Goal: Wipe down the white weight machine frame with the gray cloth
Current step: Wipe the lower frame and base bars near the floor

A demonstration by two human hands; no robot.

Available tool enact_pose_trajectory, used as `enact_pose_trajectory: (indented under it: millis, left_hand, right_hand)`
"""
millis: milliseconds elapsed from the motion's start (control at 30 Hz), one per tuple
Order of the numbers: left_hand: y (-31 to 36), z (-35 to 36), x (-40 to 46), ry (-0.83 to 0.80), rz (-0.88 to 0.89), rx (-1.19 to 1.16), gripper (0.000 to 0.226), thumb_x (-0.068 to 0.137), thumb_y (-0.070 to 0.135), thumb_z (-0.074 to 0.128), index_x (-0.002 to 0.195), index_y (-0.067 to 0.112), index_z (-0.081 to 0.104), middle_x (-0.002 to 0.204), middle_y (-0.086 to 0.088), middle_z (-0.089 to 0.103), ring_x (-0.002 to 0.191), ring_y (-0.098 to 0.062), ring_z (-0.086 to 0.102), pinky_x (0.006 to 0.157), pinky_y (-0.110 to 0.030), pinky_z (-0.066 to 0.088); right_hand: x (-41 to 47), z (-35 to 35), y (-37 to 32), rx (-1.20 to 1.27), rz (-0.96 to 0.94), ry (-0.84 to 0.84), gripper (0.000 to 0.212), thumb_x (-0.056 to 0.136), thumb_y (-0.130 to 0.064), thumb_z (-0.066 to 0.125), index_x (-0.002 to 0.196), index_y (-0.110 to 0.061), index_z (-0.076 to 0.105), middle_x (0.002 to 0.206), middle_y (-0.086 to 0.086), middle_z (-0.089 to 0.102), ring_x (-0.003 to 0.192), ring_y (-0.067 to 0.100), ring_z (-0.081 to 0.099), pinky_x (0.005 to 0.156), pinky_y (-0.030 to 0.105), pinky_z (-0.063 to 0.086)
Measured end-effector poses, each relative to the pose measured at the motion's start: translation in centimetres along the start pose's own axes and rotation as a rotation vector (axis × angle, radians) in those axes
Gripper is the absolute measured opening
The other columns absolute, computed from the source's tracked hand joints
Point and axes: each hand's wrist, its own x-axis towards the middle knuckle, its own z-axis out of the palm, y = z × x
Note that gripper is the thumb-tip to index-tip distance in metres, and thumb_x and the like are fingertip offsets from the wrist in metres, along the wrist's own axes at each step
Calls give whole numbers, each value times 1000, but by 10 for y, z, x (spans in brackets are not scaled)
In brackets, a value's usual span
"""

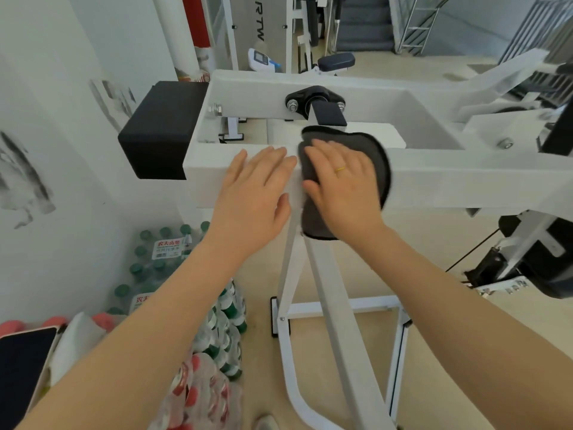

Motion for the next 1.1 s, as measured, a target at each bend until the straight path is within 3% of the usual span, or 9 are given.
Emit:
enact_pose_trajectory:
  millis: [133,200,367,500,633,800,900,1000,1100]
  left_hand:
    - [13,5,7,1,15,26,49,80,14,40,125,-1,52,130,-17,53,122,-29,50,108,-44,23]
    - [20,8,9,13,22,20,46,79,11,43,121,-1,55,127,-19,55,120,-32,52,107,-46,26]
    - [28,12,10,27,-33,-35,43,77,4,52,119,-6,55,126,-24,54,118,-38,51,106,-46,27]
    - [27,12,7,-18,-43,-25,48,80,3,57,126,-5,49,135,-22,47,127,-37,43,109,-43,22]
    - [33,13,10,-23,-77,10,47,79,4,58,124,-6,50,132,-24,48,124,-39,44,109,-47,24]
    - [55,20,25,-20,-11,47,47,78,8,60,123,-1,53,132,-23,48,122,-39,45,107,-50,25]
    - [70,29,42,-28,78,38,48,83,17,60,128,3,50,137,-18,45,126,-35,42,108,-47,23]
    - [82,38,61,-29,121,17,48,86,23,60,129,4,50,136,-17,47,125,-34,43,108,-46,23]
    - [91,47,70,-31,160,-9,45,79,17,69,119,1,57,123,-20,56,114,-36,53,102,-47,34]
  right_hand:
    - [3,-11,14,173,-142,-132,45,93,-22,39,133,-6,48,139,8,47,129,25,43,104,39,30]
    - [-2,-19,36,203,-135,-177,45,91,-18,40,134,-7,47,141,7,45,131,26,41,105,39,28]
    - [-24,-29,93,114,104,-92,44,87,-20,43,128,-10,54,137,6,50,127,27,44,102,36,25]
    - [-29,-32,105,81,339,31,47,84,-24,34,122,-11,58,130,3,56,119,28,47,99,35,24]
    - [-25,-22,76,34,124,-35,53,85,-34,35,129,-11,54,136,5,52,123,28,47,99,36,22]
    - [-30,-26,98,31,-38,-136,50,87,-27,51,135,-12,47,142,5,44,130,28,41,105,36,20]
    - [-43,-39,135,7,59,-150,49,86,-31,52,132,-12,50,140,5,46,128,28,42,104,40,23]
    - [-60,-54,179,-33,202,-158,56,86,-42,39,131,-11,51,139,6,46,128,29,41,106,38,21]
    - [-72,-64,209,-54,318,-141,56,88,-42,39,132,-8,50,138,11,45,128,32,39,108,43,21]
